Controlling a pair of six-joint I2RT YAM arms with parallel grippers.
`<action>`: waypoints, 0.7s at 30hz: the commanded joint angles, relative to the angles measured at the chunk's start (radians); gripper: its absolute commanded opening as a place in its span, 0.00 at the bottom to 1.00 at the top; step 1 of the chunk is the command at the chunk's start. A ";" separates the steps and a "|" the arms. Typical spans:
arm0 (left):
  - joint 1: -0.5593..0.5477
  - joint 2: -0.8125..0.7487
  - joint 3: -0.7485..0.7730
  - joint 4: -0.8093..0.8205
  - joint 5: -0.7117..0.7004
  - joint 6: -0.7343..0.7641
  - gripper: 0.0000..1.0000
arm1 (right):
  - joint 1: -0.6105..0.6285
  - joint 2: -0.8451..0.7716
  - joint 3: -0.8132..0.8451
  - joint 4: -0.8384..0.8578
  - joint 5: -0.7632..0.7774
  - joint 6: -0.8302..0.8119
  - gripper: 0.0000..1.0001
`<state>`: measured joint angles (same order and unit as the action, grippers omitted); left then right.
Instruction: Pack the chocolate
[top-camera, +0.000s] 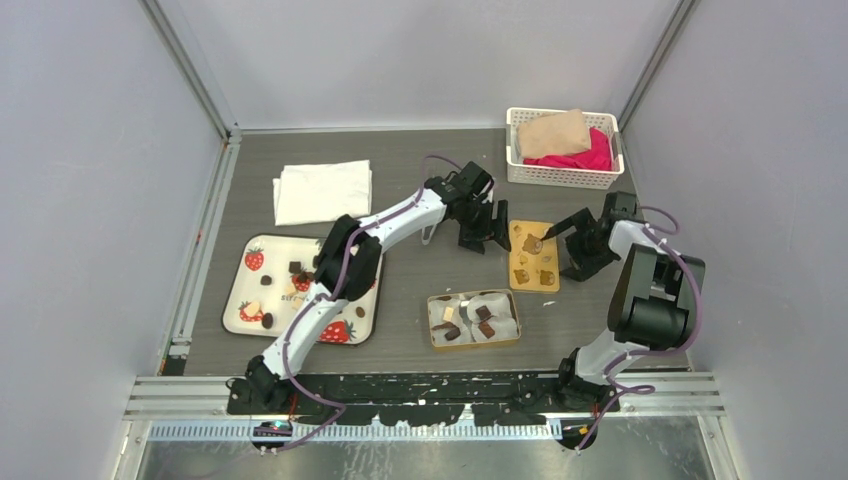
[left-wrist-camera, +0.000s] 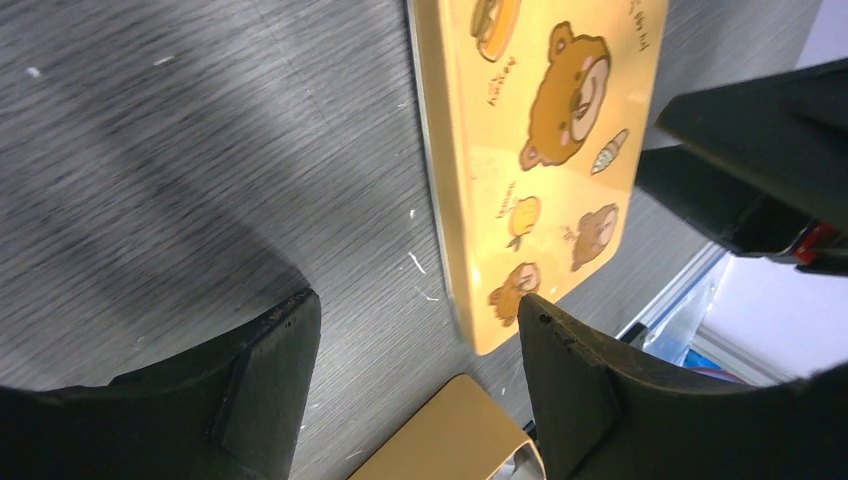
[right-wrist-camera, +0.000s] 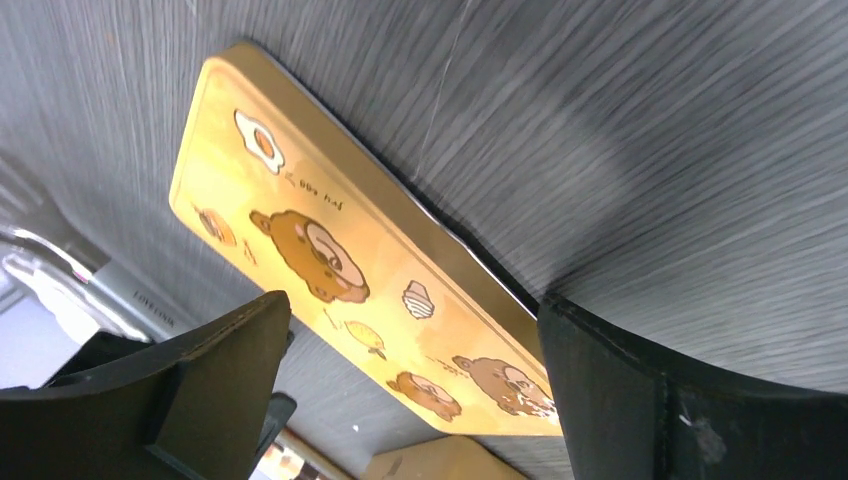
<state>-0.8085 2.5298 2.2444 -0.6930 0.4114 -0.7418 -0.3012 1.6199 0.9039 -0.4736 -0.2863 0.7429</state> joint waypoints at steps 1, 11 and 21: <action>-0.002 0.042 0.019 0.034 0.025 -0.035 0.73 | 0.025 -0.039 -0.048 0.025 -0.134 0.028 1.00; -0.001 0.043 0.007 0.032 0.020 -0.031 0.73 | 0.054 -0.075 -0.001 -0.069 -0.125 -0.055 1.00; -0.001 0.067 0.015 0.020 0.026 -0.016 0.72 | 0.118 0.043 0.015 -0.010 0.089 -0.062 1.00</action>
<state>-0.8085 2.5473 2.2524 -0.6556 0.4465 -0.7776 -0.2306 1.6024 0.8894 -0.5266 -0.2829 0.7097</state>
